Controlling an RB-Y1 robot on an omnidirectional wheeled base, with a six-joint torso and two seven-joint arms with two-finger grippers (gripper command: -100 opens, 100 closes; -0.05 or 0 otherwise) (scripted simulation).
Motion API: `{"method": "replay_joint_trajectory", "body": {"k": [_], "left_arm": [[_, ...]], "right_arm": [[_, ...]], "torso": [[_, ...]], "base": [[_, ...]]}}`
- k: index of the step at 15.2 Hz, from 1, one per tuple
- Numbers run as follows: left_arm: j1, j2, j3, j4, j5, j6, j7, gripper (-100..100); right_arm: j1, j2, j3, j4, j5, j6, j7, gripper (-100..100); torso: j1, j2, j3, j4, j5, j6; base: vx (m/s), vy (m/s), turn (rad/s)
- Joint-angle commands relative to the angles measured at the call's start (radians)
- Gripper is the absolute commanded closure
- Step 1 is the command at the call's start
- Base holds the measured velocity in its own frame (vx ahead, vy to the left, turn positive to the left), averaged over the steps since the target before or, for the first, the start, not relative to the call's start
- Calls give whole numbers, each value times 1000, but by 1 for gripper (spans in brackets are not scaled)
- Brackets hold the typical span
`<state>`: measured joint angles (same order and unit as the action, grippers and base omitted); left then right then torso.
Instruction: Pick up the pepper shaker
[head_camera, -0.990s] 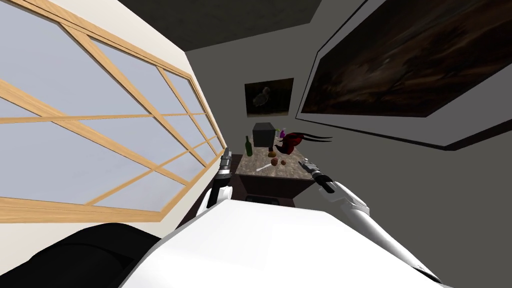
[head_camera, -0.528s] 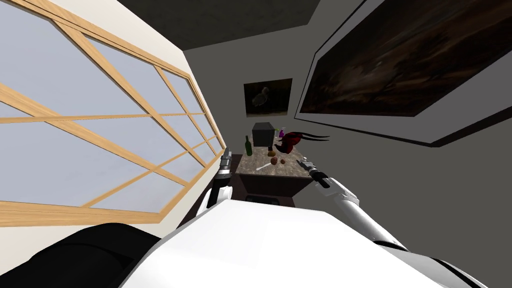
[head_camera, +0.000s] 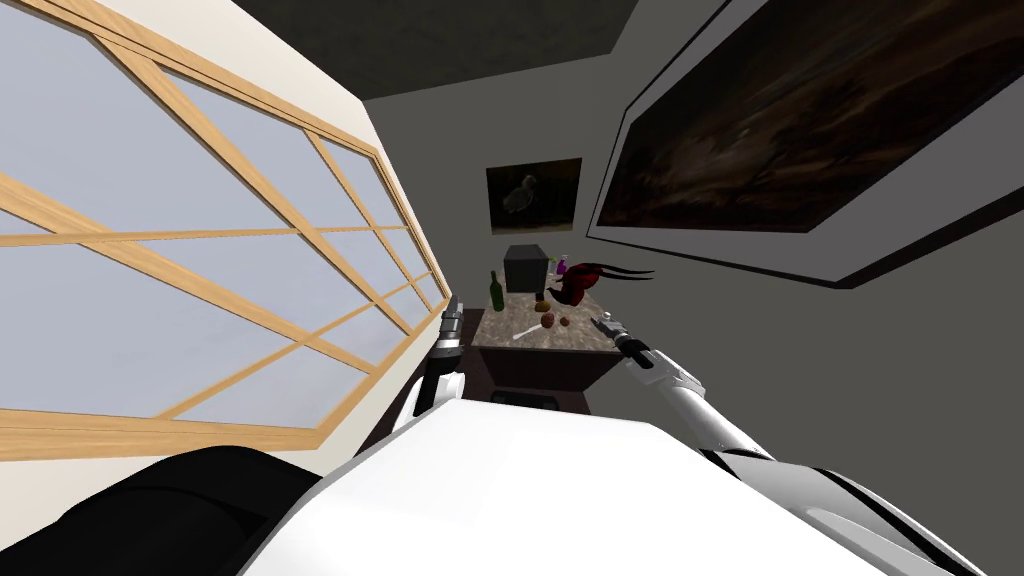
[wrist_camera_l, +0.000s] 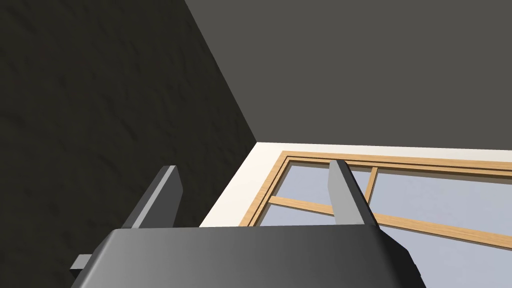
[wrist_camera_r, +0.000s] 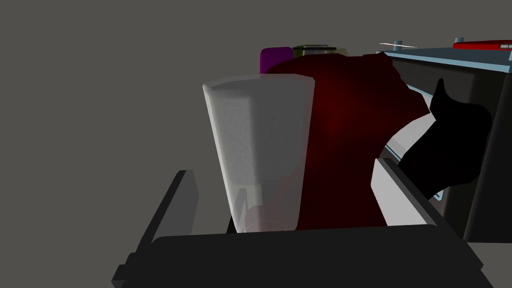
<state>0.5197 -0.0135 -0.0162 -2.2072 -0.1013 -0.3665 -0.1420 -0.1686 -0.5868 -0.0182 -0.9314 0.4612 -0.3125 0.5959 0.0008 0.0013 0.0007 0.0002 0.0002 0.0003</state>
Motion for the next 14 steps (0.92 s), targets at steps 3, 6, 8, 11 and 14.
{"method": "replay_joint_trajectory", "body": {"k": [3, 6, 8, 11, 14], "left_arm": [[0, 0, 0, 0, 0, 0, 0, 0], [0, 0, 0, 0, 0, 0, 0, 0], [0, 0, 0, 0, 0, 0, 0, 0], [0, 0, 0, 0, 0, 0, 0, 0], [0, 0, 0, 0, 0, 0, 0, 0]], "right_arm": [[-94, -3, 29, 112, -45, -51, 48, -100], [-109, -3, 29, 157, -45, -51, 48, -100], [-162, -5, 44, 197, -66, -76, 72, -100], [-206, -7, 58, 255, -88, -100, 95, -100], [-255, -8, 73, 325, -109, -124, 118, -100]], "torso": [[0, 0, 0, 0, 0, 0], [0, 1, 0, 0, 0, 0], [0, 0, 0, 0, 0, 0], [0, 0, 0, 0, 0, 0], [0, 0, 0, 0, 0, 0]], "base": [[-25, 15, -49], [-24, 11, -22], [-21, 9, -45], [-13, 8, -19], [-23, 11, -37]]}}
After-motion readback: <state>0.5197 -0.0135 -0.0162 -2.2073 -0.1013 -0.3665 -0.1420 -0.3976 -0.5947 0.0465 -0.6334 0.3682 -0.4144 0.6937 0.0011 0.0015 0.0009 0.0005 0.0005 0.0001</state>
